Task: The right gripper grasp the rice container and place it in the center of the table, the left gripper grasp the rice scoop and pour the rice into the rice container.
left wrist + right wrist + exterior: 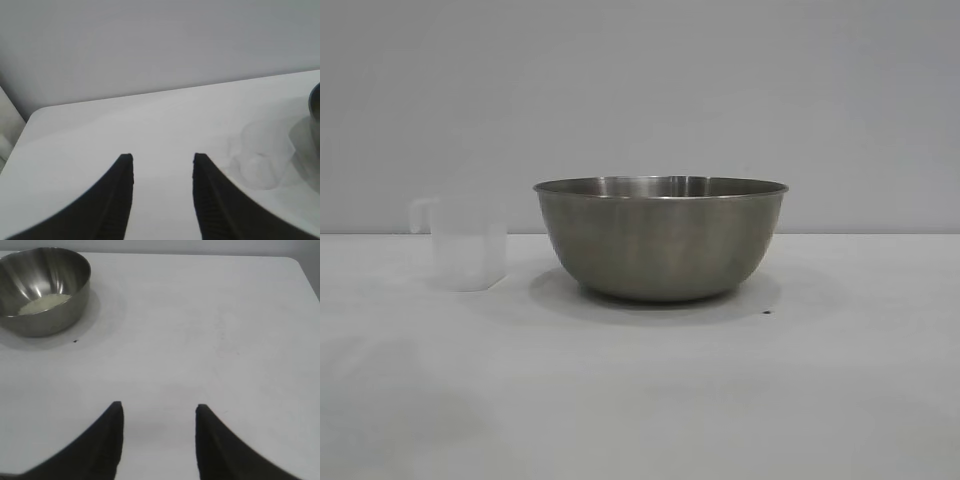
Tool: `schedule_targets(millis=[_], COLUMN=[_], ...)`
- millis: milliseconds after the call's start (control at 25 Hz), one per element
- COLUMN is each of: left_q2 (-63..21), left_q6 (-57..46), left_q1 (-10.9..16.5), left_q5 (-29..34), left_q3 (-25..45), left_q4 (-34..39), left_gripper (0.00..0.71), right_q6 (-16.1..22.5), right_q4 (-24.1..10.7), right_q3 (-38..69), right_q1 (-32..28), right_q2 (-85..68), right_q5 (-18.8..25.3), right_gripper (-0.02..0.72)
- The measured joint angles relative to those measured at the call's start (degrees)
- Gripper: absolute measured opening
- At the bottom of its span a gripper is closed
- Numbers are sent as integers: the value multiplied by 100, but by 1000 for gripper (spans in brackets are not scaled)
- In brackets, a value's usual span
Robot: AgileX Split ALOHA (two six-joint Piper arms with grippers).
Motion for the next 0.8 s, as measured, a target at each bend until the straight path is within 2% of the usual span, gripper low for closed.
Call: schedule_targets(millis=[360, 800], left_q2=[-1163, -2445], left_q6=[-13, -13], left_q1=[0, 0], left_q5=[1507, 2752], left_q3=[0, 0], left_q4=[10, 10], left_gripper=[251, 251], right_q6=[0, 0], right_q4=[0, 0], right_q3=[0, 0], right_q1=[0, 0], right_q2=[0, 0], right_q5=[0, 0], right_gripper=[272, 272])
